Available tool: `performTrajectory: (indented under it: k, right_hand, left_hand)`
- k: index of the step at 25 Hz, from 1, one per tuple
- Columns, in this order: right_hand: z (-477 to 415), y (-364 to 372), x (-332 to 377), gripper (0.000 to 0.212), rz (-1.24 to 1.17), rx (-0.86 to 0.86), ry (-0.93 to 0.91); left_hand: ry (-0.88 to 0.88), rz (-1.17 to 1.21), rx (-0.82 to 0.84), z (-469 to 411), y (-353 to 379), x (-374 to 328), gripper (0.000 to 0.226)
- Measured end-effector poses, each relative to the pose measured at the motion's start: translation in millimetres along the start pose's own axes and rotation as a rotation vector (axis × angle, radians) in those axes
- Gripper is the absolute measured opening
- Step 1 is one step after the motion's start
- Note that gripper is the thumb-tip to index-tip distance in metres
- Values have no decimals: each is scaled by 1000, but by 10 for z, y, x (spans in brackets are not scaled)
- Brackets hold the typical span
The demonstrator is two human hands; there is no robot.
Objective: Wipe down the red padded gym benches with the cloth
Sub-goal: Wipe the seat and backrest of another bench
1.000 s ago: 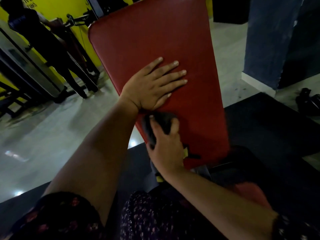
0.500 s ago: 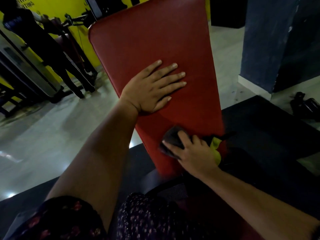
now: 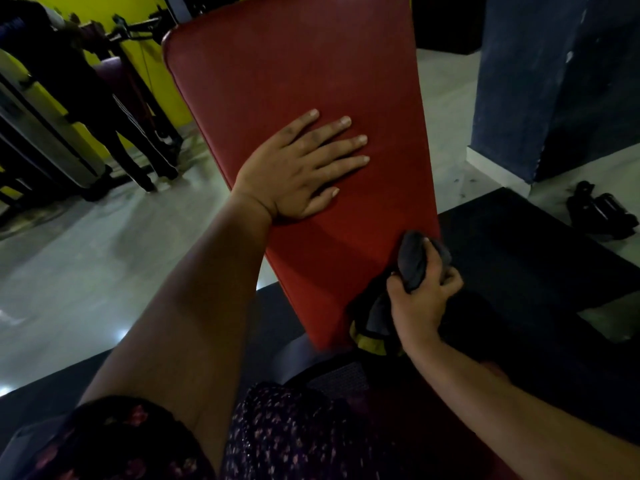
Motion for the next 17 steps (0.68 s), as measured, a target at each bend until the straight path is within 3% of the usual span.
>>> performTrajectory:
  k: [3, 8, 11, 14, 17]
  right_hand:
    - [338, 267, 57, 76, 49, 122, 35]
    - [668, 584, 60, 85, 259, 326, -142]
    - [702, 631, -20, 87, 539, 379, -532]
    - [683, 637, -183, 60, 822, 466, -980]
    - [676, 564, -373, 48, 916, 523, -1170]
  left_hand:
    - [-2, 4, -12, 8, 1, 6, 53]
    - [-5, 15, -12, 3, -8, -4, 53]
    - [-9, 3, -11, 10, -6, 1, 53]
    - [-10, 8, -5, 9, -15, -2, 53]
    - [-15, 19, -6, -3, -30, 0, 52]
Point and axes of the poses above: each hand's wrist, its own z-axis away from the middle knuckle, its own y-axis out of the palm, x = y × z, the point moved 1 cm from there along -z, towards the middle knuckle, and after that the axes turned 9 degrees about -z, right-handed, at the moved point
